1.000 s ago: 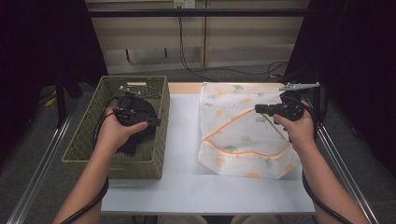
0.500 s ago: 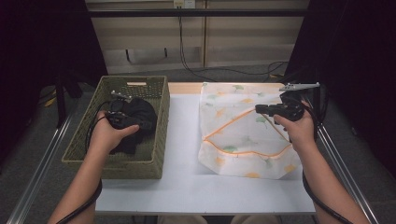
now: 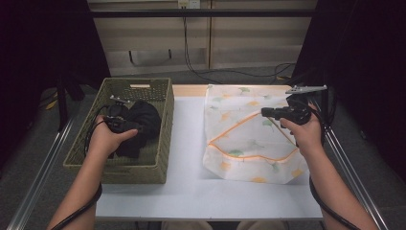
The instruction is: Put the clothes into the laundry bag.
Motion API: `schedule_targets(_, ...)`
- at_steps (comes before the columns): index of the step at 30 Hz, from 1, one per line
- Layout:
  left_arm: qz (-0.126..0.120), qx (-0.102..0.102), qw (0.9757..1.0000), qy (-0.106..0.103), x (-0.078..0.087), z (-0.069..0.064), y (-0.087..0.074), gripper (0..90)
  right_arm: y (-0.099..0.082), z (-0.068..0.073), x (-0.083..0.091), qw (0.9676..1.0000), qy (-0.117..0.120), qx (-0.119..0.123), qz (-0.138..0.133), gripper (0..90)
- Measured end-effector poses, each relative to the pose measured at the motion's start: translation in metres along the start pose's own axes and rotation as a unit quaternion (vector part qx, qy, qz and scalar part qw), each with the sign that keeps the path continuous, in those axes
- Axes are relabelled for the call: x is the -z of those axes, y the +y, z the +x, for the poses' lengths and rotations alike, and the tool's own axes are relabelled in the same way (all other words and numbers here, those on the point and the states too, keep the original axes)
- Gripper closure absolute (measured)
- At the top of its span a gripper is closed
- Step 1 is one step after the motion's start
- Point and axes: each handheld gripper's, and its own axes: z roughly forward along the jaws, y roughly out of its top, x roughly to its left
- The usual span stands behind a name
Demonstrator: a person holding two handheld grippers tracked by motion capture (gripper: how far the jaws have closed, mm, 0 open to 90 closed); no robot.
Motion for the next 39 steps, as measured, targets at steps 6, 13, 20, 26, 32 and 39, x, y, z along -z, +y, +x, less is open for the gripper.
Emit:
schedule_targets(6, -0.003, 0.007, 0.9999, 0.007, -0.002, 0.01, 0.0, 8.6, -0.001, -0.001, 0.001, 1.0, 0.0, -0.003, -0.001, 89.7)
schedule_targets(13, -0.009, 0.006, 0.9999, 0.009, -0.009, 0.018, -0.001, 7.5, 0.0, 0.0, 0.0, 1.0, 0.0, -0.001, -0.001, 89.6)
schedule_targets(20, -0.015, 0.002, 0.9998, 0.014, -0.02, 0.027, -0.002, 6.4, 0.0, -0.001, 0.0, 1.0, 0.002, -0.003, 0.0, 89.7)
schedule_targets(26, -0.007, -0.006, 0.9999, 0.01, -0.025, 0.034, -0.001, 5.8, -0.001, -0.002, 0.0, 1.0, 0.003, -0.006, -0.001, 89.6)
schedule_targets(32, -0.004, -0.016, 0.9998, 0.014, -0.031, 0.036, -0.001, 4.9, -0.001, -0.004, -0.001, 1.0, 0.007, -0.005, -0.001, 89.7)
schedule_targets(39, -0.01, -0.019, 0.9996, 0.016, -0.037, 0.04, -0.002, 4.0, -0.002, -0.003, -0.003, 1.0, 0.009, -0.001, 0.001, 89.6)
